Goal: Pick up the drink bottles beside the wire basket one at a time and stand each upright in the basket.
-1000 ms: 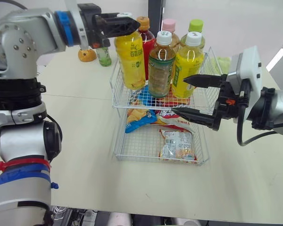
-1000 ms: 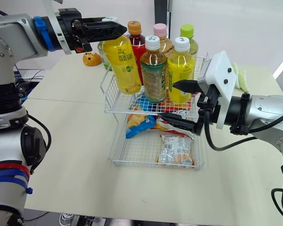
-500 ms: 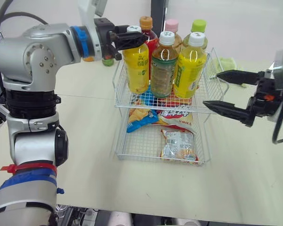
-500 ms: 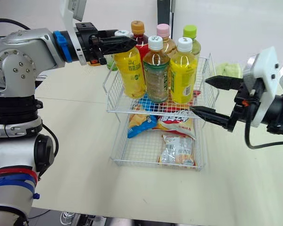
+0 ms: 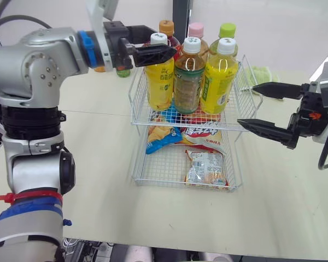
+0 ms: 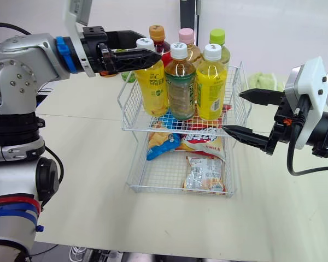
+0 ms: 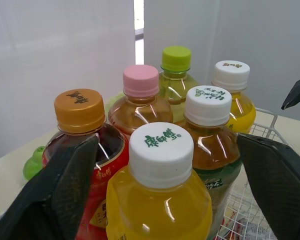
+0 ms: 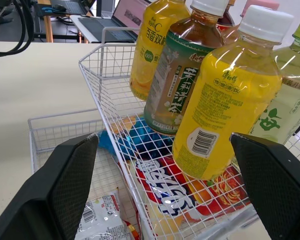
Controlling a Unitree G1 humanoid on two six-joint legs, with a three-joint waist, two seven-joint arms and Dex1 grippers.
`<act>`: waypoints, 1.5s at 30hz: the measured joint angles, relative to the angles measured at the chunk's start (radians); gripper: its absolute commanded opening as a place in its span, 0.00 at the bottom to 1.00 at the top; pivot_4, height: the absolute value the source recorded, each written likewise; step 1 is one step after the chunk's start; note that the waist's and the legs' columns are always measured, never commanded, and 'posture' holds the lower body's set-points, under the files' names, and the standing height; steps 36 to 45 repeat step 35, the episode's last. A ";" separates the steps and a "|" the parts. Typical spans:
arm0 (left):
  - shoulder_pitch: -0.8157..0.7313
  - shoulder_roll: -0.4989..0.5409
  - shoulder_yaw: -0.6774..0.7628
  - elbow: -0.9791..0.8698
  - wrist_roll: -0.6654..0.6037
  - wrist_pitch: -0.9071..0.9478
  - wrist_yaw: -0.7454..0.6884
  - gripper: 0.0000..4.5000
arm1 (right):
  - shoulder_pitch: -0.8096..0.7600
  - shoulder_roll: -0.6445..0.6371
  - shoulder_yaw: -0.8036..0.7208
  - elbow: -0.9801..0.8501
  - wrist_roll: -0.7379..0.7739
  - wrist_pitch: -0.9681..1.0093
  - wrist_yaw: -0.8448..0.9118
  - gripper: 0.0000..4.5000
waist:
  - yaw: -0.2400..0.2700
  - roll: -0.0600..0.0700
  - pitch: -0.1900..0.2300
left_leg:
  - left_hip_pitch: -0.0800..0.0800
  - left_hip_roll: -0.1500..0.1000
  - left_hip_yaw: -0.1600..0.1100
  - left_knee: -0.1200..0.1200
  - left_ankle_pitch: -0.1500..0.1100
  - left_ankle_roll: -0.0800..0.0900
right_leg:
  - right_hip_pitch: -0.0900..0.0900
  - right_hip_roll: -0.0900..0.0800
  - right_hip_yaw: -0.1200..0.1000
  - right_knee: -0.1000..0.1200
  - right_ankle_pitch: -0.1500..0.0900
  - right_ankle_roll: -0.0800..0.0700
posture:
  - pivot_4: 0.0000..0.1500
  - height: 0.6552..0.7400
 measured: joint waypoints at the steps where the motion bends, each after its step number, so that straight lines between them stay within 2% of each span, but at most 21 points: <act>1: -0.008 0.011 0.020 0.003 -0.014 0.005 -0.005 0.99 | 0.000 0.000 -0.006 0.000 0.000 0.000 0.002 1.00 | -0.001 0.000 0.000 | 0.000 0.000 0.000 0.000 0.000 0.000 | 0.000 0.000 0.000 0.000 0.000 0.000 | 1.00 0.78; 5: -0.060 0.065 0.117 0.023 -0.061 0.021 -0.002 0.99 | 0.001 -0.002 -0.034 0.003 0.002 -0.001 0.010 1.00 | -0.002 0.000 0.000 | 0.000 0.000 0.000 0.000 0.000 0.000 | 0.000 0.000 0.000 0.000 0.000 0.000 | 1.00 0.78; 8: -0.052 0.153 0.149 0.049 -0.018 -0.033 0.020 0.99 | 0.011 -0.010 -0.076 0.015 -0.001 -0.001 0.020 1.00 | -0.003 0.001 -0.001 | 0.001 0.000 0.000 0.000 0.000 0.000 | 0.001 0.000 0.000 0.000 0.000 0.000 | 1.00 0.78; 11: 0.065 0.240 0.148 0.075 0.090 -0.170 0.040 0.99 | 0.053 -0.029 -0.131 0.042 -0.032 -0.010 0.031 1.00 | -0.001 0.004 -0.002 | 0.003 0.000 0.000 0.000 0.000 0.000 | 0.002 0.000 0.000 0.000 0.000 0.000 | 1.00 0.78; 17: 0.360 0.264 0.170 0.128 0.263 -0.443 0.123 0.99 | 0.180 -0.043 -0.218 0.144 -0.186 -0.108 0.082 1.00 | 0.001 0.004 -0.002 | 0.003 0.000 0.001 0.001 0.000 0.001 | 0.003 0.000 0.001 0.000 0.000 0.000 | 1.00 0.78; 21: 0.565 0.251 0.175 0.166 0.343 -0.584 0.181 0.99 | 0.281 -0.008 -0.255 0.262 -0.353 -0.247 0.088 1.00 | 0.001 0.003 -0.003 | 0.002 0.000 0.001 0.000 0.000 0.001 | 0.002 0.000 0.000 0.000 0.000 0.000 | 1.00 0.78; 25: 0.615 0.232 0.191 0.196 0.365 -0.669 0.212 0.99 | 0.342 0.050 -0.246 0.311 -0.444 -0.349 0.091 1.00 | 0.001 0.003 -0.003 | 0.002 0.000 0.001 0.001 0.000 0.001 | 0.002 0.000 0.000 0.001 0.000 0.000 | 1.00 0.78; 26: 0.663 0.212 0.221 0.199 0.369 -0.731 0.241 0.99 | 0.405 0.090 -0.237 0.314 -0.507 -0.447 0.093 1.00 | 0.001 0.003 -0.006 | 0.004 0.000 0.002 -0.001 0.000 0.001 | 0.003 0.000 0.000 0.000 0.000 0.000 | 1.00 0.78; 32: 0.772 0.104 0.232 0.250 0.372 -0.773 0.314 0.99 | 0.475 0.227 -0.076 0.397 -0.656 -0.615 0.070 1.00 | -0.004 0.003 -0.005 | 0.004 0.000 0.002 0.000 0.000 0.001 | 0.003 0.000 0.001 0.002 0.000 0.000 | 1.00 0.78; 35: 0.784 0.091 0.239 0.250 0.370 -0.795 0.331 0.99 | 0.452 0.246 -0.054 0.417 -0.696 -0.666 0.037 1.00 | -0.004 0.003 -0.005 | 0.005 0.000 0.002 0.000 0.000 0.001 | 0.003 0.000 0.001 0.002 0.000 0.000 | 1.00 0.78; 45: 0.784 0.091 0.239 0.250 0.370 -0.795 0.331 0.99 | 0.452 0.246 -0.054 0.417 -0.696 -0.666 0.037 1.00 | -0.004 0.003 -0.005 | 0.005 0.000 0.002 0.000 0.000 0.001 | 0.003 0.000 0.001 0.002 0.000 0.000 | 1.00 0.78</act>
